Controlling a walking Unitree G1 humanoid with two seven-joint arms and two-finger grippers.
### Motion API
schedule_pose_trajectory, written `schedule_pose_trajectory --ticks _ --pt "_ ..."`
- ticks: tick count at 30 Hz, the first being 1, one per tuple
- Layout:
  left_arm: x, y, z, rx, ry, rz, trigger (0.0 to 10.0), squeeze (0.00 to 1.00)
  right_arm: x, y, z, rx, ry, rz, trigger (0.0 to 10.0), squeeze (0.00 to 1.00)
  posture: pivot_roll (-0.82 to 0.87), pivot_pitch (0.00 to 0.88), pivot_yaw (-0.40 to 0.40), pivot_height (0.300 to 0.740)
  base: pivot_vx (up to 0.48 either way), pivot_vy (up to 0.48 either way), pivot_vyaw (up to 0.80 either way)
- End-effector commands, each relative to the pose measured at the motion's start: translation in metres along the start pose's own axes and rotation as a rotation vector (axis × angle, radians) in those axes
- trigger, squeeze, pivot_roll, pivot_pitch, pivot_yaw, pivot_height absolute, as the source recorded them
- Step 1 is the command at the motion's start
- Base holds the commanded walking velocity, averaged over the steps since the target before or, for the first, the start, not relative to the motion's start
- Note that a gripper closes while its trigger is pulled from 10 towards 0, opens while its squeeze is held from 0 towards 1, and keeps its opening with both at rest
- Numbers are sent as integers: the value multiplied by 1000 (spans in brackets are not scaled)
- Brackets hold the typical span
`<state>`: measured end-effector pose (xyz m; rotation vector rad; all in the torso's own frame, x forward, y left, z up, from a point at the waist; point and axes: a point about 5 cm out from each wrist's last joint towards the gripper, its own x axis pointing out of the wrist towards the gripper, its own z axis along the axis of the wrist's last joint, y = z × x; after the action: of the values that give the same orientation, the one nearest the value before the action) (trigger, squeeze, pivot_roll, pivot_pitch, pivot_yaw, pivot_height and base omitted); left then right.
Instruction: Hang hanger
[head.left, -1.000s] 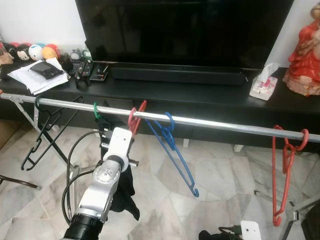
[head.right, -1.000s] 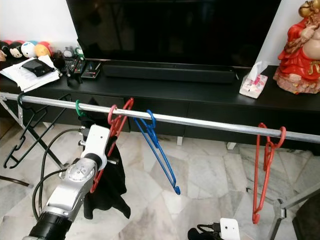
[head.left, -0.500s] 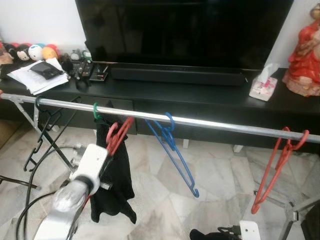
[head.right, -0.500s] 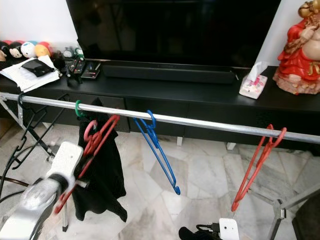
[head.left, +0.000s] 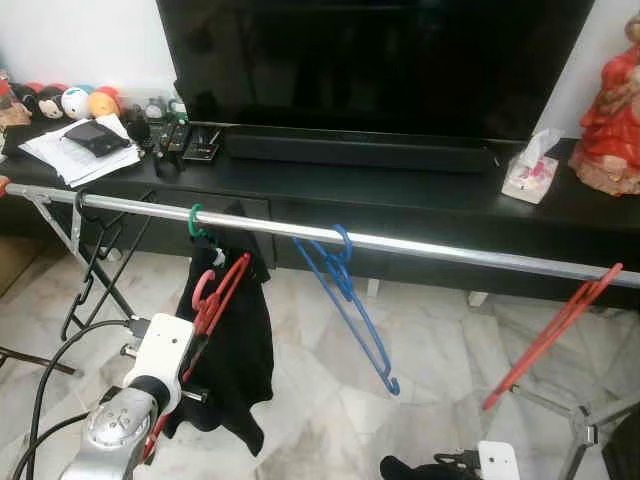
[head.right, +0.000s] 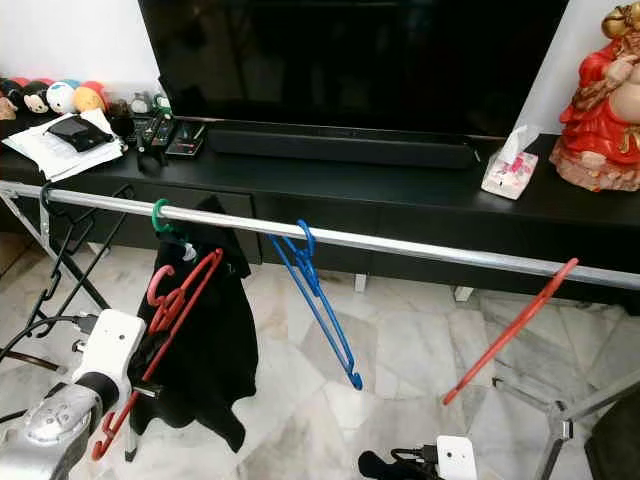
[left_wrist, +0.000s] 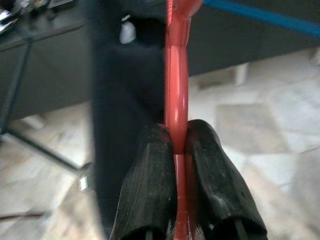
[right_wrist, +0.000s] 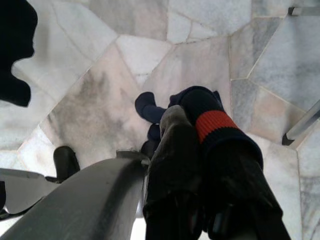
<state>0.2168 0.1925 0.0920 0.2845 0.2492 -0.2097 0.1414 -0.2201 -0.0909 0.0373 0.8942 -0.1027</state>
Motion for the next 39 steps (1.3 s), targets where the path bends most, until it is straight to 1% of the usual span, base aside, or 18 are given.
schedule_pose_trajectory --ticks 1,3,4,9,13,17,20,21,22,24,30,32,35,37,39 --pt "-3 0 5 29 -35 2 10000 0 0 3 0 -10 -6 6 10000 0 -115 11 3 740 0 0 0" --pt "-2 0 8 -8 -55 16 10000 0 1 7 -1 -10 0 6 10000 0 -113 12 2 740 0 0 0" --pt "-2 0 9 -14 -60 16 10000 0 1 9 -1 -11 2 6 10000 0 -113 12 2 740 0 0 0" --pt "4 0 13 -18 -70 16 10000 0 2 13 0 -9 -1 6 10000 0 -119 6 5 740 0 0 0" --pt "5 -2 13 -16 -83 16 10000 0 2 12 1 -6 -11 -6 10000 0 -123 3 8 740 0 0 0" --pt "7 -4 11 -19 -77 3 10000 0 1 1 6 -7 -32 -17 10000 0 -125 0 8 740 0 0 0" --pt "9 -7 12 -26 -80 0 10000 0 1 -14 14 -8 -49 -28 10000 0 -124 0 5 740 0 0 0" --pt "9 -8 13 -30 -82 -1 10000 0 1 -21 18 -8 -55 -35 10000 0 -125 0 5 740 0 0 0" --pt "10 -8 12 -31 -81 -2 10000 0 1 -24 19 -8 -57 -38 10000 0 -125 0 5 740 0 0 0" --pt "9 -9 12 -31 -78 -3 10000 0 0 -29 23 4 -67 -47 10000 0 -127 0 4 740 0 0 0" --pt "10 -11 11 -35 -78 -7 10000 0 1 -35 29 12 -80 -69 10000 0 -126 0 2 740 0 0 0" --pt "10 -11 11 -37 -78 -7 10000 0 1 -34 30 13 -80 -70 10000 0 -127 0 2 740 0 0 0" --pt "10 -12 10 -39 -77 -7 10000 0 4 -29 33 31 -80 -77 10000 0 -126 0 2 740 -160 0 0" --pt "10 -12 10 -39 -77 -9 10000 0 6 -25 36 22 -77 -74 10000 0 -130 0 2 740 -240 0 -456" --pt "11 -13 10 -39 -74 -12 10000 0 9 -21 45 8 -94 -68 10000 0 -132 0 3 740 -242 0 -800"
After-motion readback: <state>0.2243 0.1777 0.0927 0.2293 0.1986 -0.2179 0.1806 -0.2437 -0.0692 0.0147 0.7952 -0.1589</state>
